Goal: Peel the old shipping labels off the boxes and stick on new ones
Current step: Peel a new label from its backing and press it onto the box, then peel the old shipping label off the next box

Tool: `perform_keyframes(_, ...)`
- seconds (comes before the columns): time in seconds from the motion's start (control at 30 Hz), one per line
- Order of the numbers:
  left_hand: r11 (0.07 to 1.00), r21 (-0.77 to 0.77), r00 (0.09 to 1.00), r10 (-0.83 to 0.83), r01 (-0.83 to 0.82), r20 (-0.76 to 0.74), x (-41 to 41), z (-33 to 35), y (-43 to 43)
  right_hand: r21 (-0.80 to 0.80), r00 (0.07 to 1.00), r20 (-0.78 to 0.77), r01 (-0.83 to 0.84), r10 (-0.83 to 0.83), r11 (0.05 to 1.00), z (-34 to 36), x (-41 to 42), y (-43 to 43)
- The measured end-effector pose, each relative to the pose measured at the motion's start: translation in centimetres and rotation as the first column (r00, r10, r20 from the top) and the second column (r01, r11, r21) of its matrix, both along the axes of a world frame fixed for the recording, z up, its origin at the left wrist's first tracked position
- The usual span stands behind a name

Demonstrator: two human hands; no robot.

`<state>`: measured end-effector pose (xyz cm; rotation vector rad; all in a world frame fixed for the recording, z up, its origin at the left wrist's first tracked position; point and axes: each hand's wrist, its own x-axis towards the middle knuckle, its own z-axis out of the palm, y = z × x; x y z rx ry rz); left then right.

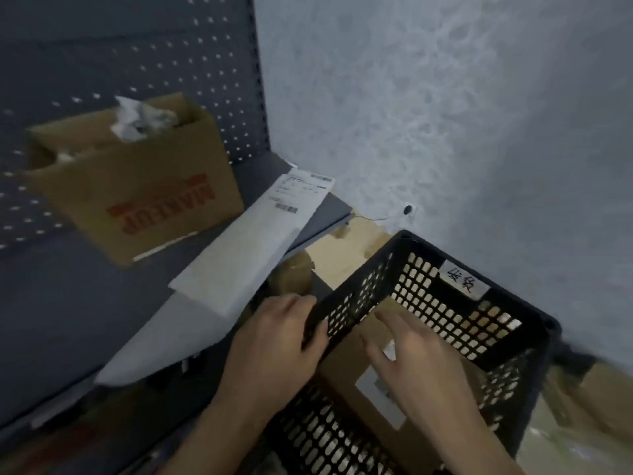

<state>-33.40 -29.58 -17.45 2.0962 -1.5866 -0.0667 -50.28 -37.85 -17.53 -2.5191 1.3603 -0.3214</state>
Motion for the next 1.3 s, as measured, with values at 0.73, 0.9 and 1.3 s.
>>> perform_keyframes(0.73, 0.687, -0.268, 0.706, 0.707, -0.675, 0.035, 15.2, 8.1, 35.7, -0.011, 0.634, 0.270, -0.750, 0.725, 0.661, 8.0, 26.5, 22.7)
perform_keyframes(0.9, 0.601, -0.343, 0.632, 0.775, -0.722, 0.028, 17.9, 9.9, 41.5, -0.120, 0.536, 0.313, -0.797, 0.784, 0.592, 9.6, 31.2, 27.9)
perform_keyframes(1.3, 0.271, -0.376, 0.283, 0.959, -0.886, 0.024, 23.6, 11.2, 51.7, -0.148, 0.331, 0.423, -0.893, 0.843, 0.425, 13.2, 42.7, 34.9)
